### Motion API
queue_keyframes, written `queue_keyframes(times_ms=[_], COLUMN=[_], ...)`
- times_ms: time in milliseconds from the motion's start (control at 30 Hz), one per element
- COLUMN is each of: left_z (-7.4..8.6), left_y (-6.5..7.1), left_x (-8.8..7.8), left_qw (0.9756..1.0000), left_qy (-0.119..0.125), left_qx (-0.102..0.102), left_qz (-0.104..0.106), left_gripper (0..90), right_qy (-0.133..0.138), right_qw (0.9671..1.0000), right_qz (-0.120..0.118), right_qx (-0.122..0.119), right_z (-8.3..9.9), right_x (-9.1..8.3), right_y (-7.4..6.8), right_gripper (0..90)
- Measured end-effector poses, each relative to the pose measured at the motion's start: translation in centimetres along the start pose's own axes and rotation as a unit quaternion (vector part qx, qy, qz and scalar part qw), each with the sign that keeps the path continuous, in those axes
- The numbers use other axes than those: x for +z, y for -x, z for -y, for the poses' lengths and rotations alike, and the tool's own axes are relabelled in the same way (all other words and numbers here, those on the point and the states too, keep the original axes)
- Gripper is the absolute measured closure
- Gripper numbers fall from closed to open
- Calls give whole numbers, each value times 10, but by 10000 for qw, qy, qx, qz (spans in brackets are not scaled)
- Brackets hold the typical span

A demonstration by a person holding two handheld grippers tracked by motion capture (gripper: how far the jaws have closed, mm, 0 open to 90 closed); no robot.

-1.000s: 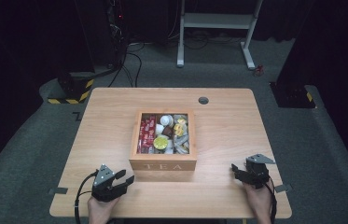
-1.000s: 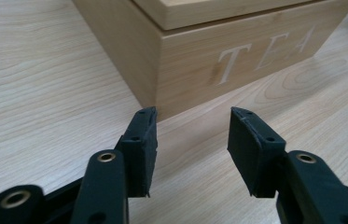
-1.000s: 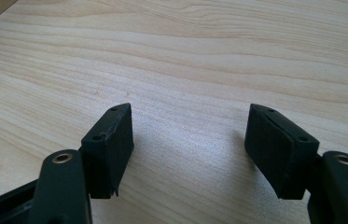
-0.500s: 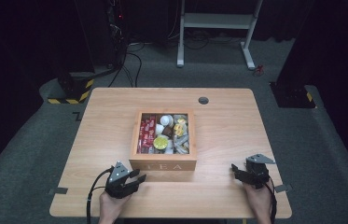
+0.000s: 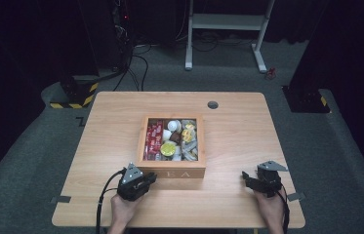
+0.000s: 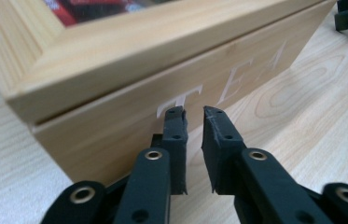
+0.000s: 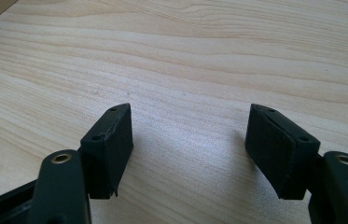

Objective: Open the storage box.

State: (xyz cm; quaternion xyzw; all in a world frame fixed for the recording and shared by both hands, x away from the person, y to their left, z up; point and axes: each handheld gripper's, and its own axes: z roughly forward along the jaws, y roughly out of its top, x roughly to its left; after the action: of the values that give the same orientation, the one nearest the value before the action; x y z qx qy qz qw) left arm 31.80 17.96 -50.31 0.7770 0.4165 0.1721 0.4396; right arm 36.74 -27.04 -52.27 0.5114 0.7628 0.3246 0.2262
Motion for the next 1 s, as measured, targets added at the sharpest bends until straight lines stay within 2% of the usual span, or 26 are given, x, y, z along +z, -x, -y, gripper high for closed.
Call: queue_keyframes(times_ms=[267,367,467,633,767,1000], left_z=[-7,-9,-12,-15,-16,-18], left_y=[4,4,3,5,5,5], left_x=[3,2,0,-1,-2,-3], left_qw=[9999,9999,9997,9998,9995,9996], left_qy=[44,68,162,145,242,219], left_qx=[106,62,-150,-95,-170,-180], left_qz=[-77,-58,82,49,67,78], left_gripper=[889,898,900,900,900,900], right_qy=[-2,-2,-1,-8,-9,-9], right_qw=[10000,10000,10000,10000,10000,10000], right_qz=[-2,-3,-4,-5,-5,-11], right_qx=[1,1,-2,15,18,4], right_z=[0,0,0,0,0,0], right_x=[0,0,0,0,0,0], right_y=[0,0,0,0,0,0], right_gripper=[319,319,318,317,317,315])
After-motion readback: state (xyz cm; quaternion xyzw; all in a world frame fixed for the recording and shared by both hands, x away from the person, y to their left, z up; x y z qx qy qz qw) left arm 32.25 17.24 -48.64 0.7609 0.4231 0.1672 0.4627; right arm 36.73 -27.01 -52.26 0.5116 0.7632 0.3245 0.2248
